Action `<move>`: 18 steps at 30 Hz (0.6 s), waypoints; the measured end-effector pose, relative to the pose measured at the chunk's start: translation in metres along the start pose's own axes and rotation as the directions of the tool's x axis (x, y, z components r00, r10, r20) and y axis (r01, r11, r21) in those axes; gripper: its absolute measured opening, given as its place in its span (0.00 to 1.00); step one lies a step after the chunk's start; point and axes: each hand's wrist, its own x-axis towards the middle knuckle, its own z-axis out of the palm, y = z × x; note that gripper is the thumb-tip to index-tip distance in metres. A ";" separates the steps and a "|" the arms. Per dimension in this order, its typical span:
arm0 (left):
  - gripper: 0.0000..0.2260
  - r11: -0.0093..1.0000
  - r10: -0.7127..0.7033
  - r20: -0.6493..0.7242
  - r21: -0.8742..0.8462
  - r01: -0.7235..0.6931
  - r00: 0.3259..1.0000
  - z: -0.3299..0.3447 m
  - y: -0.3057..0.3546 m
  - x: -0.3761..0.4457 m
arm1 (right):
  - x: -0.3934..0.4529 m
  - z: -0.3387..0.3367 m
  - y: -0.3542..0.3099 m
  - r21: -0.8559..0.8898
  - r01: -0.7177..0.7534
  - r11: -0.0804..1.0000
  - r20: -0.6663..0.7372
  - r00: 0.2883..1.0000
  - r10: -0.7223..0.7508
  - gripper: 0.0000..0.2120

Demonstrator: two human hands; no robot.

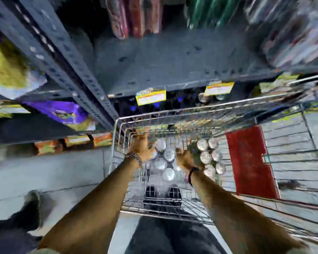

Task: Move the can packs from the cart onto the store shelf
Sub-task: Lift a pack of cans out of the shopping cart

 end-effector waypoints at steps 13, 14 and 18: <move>0.22 0.970 -0.237 0.176 -0.006 0.242 0.956 0.078 -0.055 0.048 | 0.047 0.062 0.079 0.388 -0.611 0.691 0.287 0.792 0.539 0.26; 0.22 0.970 -0.238 0.152 -0.003 0.241 0.959 0.080 -0.056 0.049 | 0.046 0.065 0.080 0.396 -0.631 0.667 0.316 0.776 0.547 0.23; 0.18 0.954 -0.300 0.051 -0.017 0.301 0.953 0.081 -0.056 0.048 | 0.042 0.070 0.083 0.424 -0.586 0.690 0.214 0.806 0.552 0.16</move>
